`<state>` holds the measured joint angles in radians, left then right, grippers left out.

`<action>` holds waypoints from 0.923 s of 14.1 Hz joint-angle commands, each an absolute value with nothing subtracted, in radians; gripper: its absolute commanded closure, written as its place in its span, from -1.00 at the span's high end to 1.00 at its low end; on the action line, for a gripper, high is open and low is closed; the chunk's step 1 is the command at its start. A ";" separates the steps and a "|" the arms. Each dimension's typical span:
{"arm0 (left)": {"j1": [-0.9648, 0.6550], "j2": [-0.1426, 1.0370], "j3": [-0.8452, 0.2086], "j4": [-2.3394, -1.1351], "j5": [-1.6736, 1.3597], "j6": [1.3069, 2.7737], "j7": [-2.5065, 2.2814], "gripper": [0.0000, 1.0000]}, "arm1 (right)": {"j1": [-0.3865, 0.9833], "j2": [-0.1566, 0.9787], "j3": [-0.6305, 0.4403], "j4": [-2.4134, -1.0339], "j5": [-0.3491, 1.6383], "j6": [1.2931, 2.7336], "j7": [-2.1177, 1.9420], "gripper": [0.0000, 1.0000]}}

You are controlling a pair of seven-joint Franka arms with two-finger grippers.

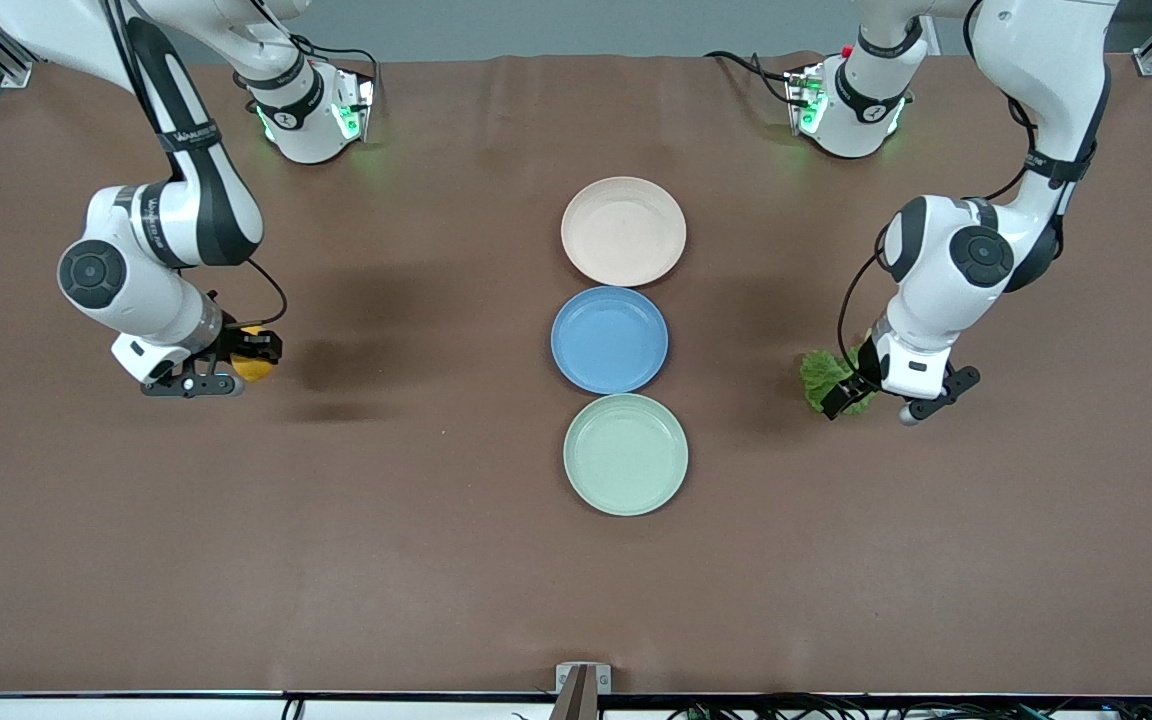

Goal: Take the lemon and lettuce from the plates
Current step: 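Open the left gripper and raise it off the lettuce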

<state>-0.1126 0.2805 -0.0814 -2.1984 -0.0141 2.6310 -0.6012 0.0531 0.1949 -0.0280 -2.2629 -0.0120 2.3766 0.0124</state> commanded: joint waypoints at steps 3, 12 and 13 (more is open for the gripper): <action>-0.058 0.218 -0.089 -2.068 0.006 2.323 -0.248 0.99 | 0.041 0.254 -0.005 -2.316 0.048 2.502 -0.040 -0.98; -0.026 -0.038 -0.087 -1.993 -0.008 1.955 -0.117 0.99 | 0.060 0.331 0.003 -2.316 0.086 2.565 -0.040 -0.93; -0.014 -0.054 -0.086 -1.970 -0.011 1.913 -0.086 0.99 | 0.061 0.334 0.008 -2.316 0.090 2.572 -0.040 -0.92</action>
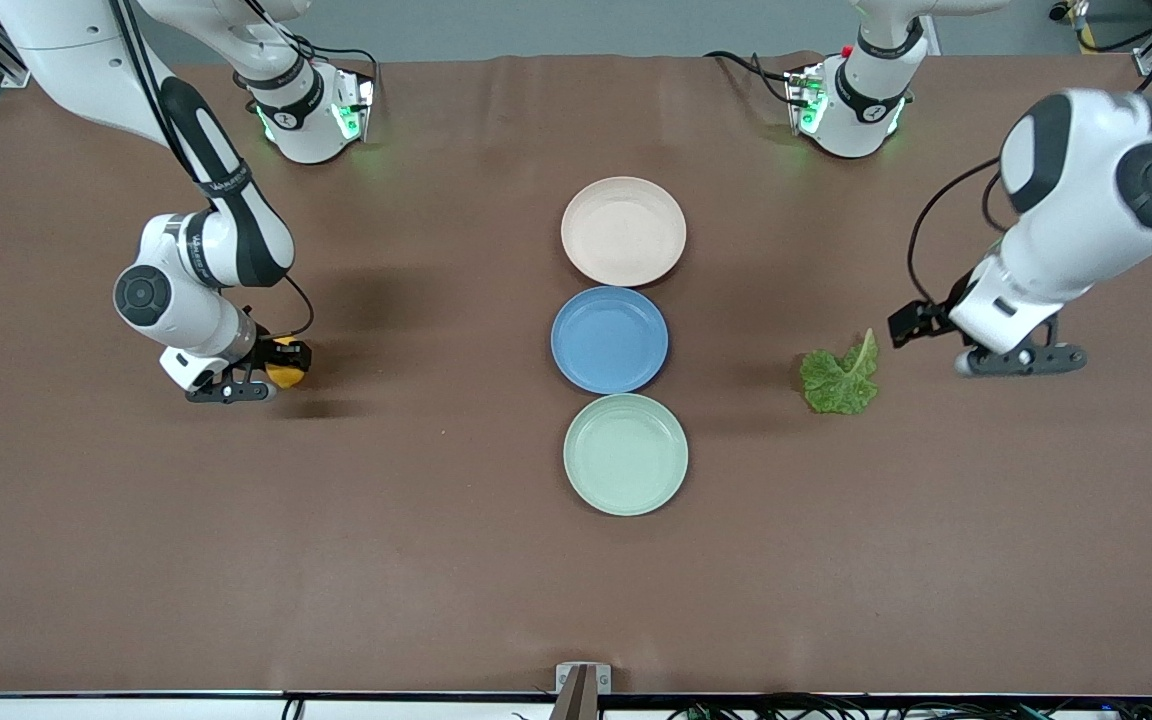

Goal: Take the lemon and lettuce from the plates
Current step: 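Open the left gripper and raise it off the lettuce, then release the lemon onto the table and withdraw the right gripper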

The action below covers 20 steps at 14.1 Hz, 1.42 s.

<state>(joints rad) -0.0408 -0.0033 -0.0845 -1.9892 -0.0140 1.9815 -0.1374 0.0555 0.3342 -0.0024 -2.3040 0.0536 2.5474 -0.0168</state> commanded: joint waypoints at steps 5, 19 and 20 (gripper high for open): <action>0.018 -0.051 -0.083 -1.792 -0.017 1.740 -0.034 0.99 | 0.064 0.347 0.009 -2.312 0.100 2.576 -0.040 -0.44; 0.020 0.009 -0.083 -1.522 -0.037 1.617 -0.037 0.99 | 0.043 0.242 -0.014 -1.852 -0.010 1.921 -0.057 1.00; 0.020 0.006 -0.083 -1.522 -0.037 1.612 -0.031 0.99 | 0.035 0.233 -0.014 -1.821 -0.030 1.881 -0.057 1.00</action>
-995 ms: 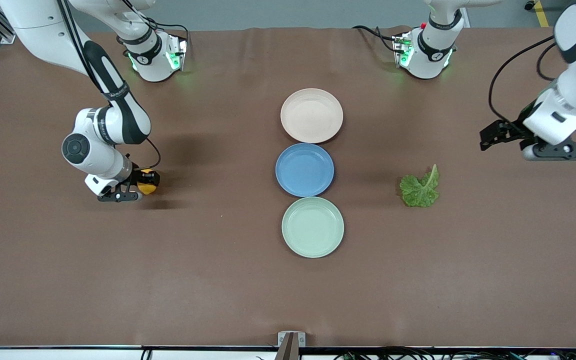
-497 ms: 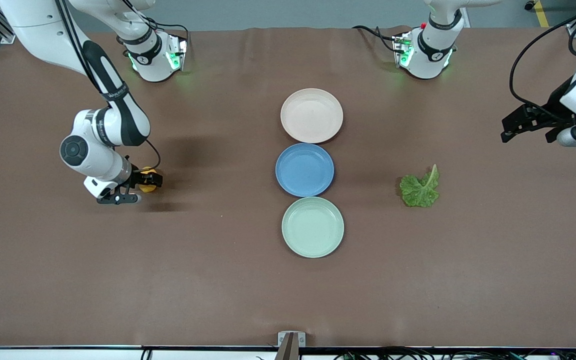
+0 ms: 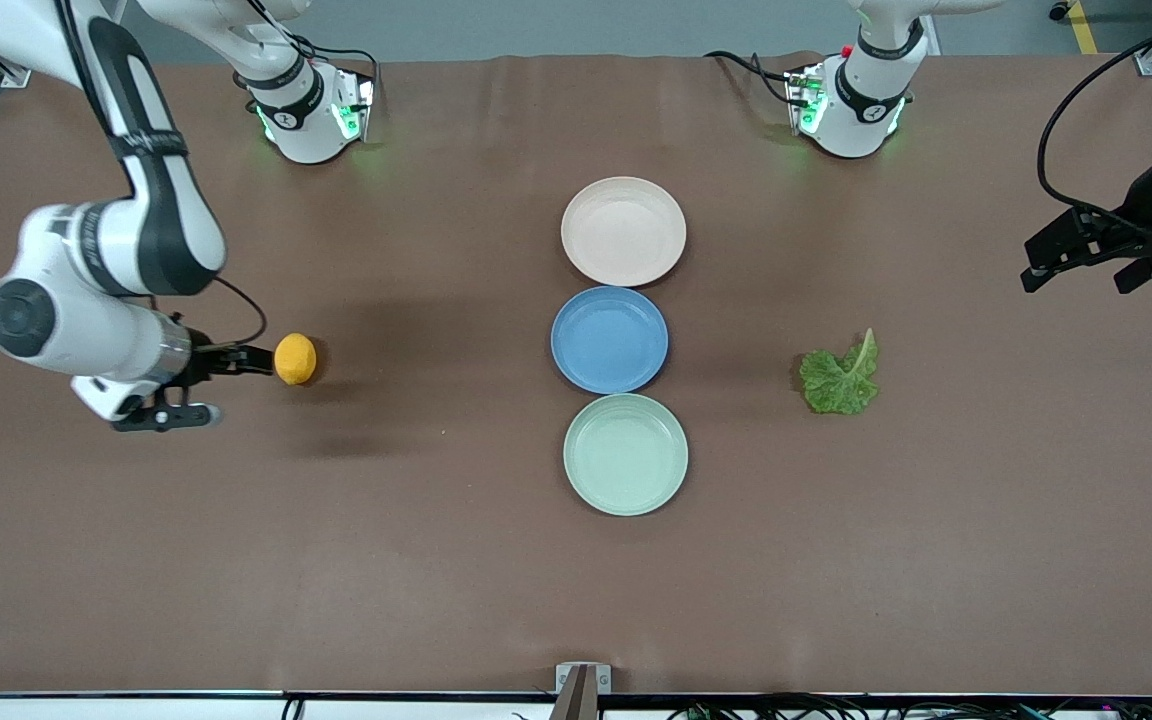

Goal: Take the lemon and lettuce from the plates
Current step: 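Release the lemon onto the table and withdraw the right gripper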

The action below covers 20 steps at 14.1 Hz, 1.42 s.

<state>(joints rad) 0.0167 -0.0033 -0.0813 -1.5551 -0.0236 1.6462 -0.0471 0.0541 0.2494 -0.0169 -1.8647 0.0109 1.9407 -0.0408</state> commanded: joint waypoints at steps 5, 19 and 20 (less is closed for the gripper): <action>0.055 0.002 -0.078 -1.526 -0.034 1.591 0.038 0.99 | -0.012 0.227 -0.014 -1.611 -0.038 1.639 -0.057 1.00; 0.054 0.003 -0.080 -1.519 -0.029 1.575 0.011 1.00 | -0.038 0.238 -0.009 -1.407 -0.025 1.447 -0.046 1.00; 0.054 0.002 -0.080 -1.520 -0.028 1.575 0.011 1.00 | -0.040 0.238 -0.009 -1.411 -0.022 1.447 -0.045 1.00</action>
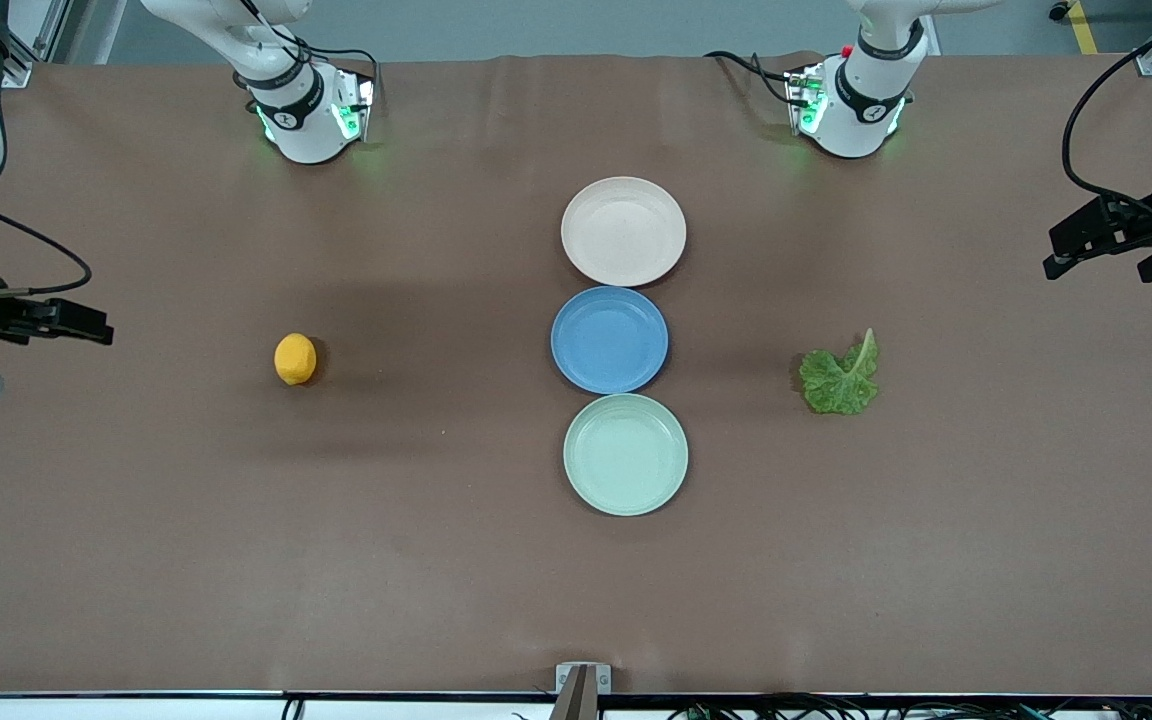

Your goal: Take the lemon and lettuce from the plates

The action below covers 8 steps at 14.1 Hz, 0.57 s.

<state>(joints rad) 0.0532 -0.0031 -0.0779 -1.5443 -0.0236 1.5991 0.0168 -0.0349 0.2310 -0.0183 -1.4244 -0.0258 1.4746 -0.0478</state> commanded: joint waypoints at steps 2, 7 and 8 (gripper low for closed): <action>0.054 0.002 -0.083 -1.520 -0.028 1.575 -0.029 1.00 | -0.043 0.230 -0.008 -1.420 -0.014 1.447 -0.043 1.00; 0.054 0.000 -0.086 -1.520 -0.026 1.575 -0.057 1.00 | -0.038 0.102 -0.008 -1.560 -0.014 1.502 -0.044 1.00; 0.054 0.000 -0.086 -1.520 -0.026 1.574 -0.057 1.00 | -0.038 0.069 -0.008 -1.603 -0.014 1.526 -0.044 1.00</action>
